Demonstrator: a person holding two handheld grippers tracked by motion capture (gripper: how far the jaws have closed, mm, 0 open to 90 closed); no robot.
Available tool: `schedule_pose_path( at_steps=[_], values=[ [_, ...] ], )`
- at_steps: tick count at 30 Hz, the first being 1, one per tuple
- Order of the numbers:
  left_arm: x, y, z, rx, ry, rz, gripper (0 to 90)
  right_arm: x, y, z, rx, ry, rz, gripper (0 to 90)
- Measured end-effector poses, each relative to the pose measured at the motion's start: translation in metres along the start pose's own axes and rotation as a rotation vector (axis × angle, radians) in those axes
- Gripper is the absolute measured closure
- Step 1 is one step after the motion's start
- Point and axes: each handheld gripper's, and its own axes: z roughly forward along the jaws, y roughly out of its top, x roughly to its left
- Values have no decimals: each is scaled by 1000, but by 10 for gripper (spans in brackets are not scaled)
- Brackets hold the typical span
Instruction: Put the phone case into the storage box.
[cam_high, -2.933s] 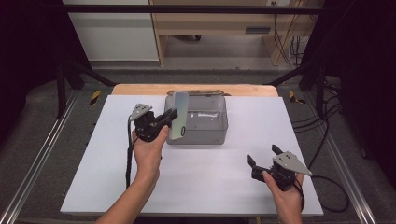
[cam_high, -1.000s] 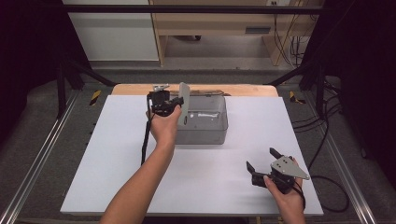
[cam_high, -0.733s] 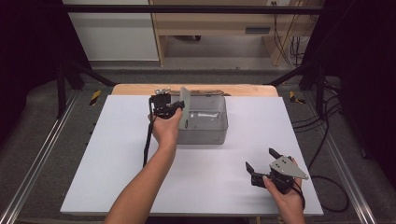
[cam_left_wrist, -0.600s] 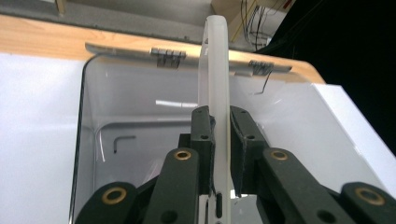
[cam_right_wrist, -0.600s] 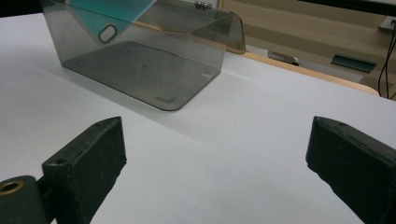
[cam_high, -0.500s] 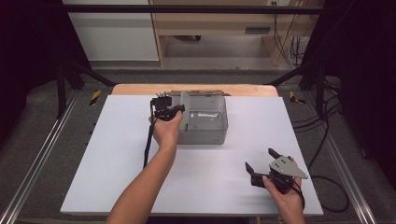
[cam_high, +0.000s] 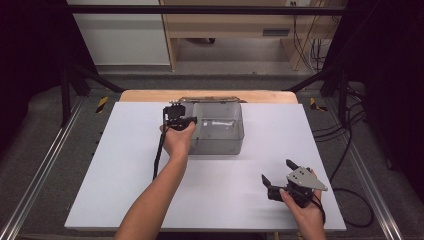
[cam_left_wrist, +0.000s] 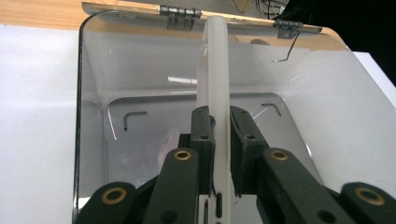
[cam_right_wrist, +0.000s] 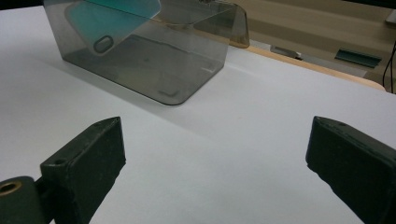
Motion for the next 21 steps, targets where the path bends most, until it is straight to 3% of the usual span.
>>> schedule_pose_path(
  at_steps=[8, 21],
  values=[
    [2, -2, 6, 42, 17, 17, 807, 1, -1, 1, 12, 2, -1, 50],
    [7, -1, 10, 45, 37, 4, 799, 1, -2, 2, 25, -6, -8, 50]
  ],
)
